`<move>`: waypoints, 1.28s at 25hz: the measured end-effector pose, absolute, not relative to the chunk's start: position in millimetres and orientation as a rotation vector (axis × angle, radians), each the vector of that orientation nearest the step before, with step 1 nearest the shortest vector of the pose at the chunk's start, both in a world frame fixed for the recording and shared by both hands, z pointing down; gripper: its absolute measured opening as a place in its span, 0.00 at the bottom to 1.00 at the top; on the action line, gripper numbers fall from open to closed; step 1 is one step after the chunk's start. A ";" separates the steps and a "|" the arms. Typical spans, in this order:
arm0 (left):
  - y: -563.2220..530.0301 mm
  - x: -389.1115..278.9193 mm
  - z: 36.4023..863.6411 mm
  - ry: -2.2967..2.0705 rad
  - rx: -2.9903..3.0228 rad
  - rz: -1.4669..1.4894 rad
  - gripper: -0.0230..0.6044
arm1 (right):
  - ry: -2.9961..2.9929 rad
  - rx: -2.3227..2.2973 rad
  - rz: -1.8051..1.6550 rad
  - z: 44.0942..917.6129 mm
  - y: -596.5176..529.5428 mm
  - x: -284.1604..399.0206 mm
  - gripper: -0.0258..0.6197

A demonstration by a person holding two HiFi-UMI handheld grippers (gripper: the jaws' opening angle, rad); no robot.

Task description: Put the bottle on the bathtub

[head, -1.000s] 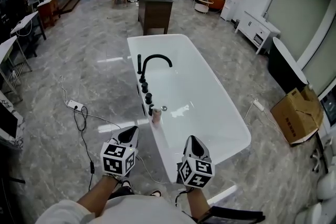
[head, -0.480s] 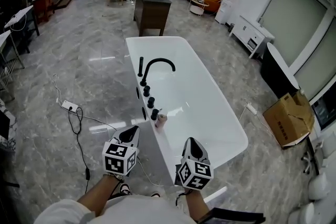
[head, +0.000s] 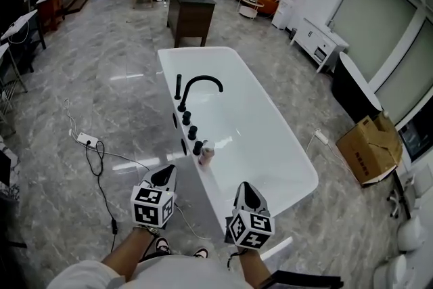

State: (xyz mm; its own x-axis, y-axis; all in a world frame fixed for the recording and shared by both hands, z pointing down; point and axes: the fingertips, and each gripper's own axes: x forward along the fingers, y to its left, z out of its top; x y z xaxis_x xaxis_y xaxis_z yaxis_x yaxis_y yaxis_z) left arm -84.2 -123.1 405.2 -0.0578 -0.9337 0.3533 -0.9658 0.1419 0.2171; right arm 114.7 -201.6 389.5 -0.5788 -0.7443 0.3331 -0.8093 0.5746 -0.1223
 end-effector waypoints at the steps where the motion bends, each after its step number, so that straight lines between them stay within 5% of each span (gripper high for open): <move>1: -123.2 -81.7 406.2 -2.018 1.820 0.107 0.06 | -2.564 1.294 0.392 389.6 -201.5 117.2 0.09; 32: -129.9 -51.8 410.5 -2.016 1.796 0.144 0.06 | -2.570 1.222 0.337 386.7 -210.3 128.9 0.08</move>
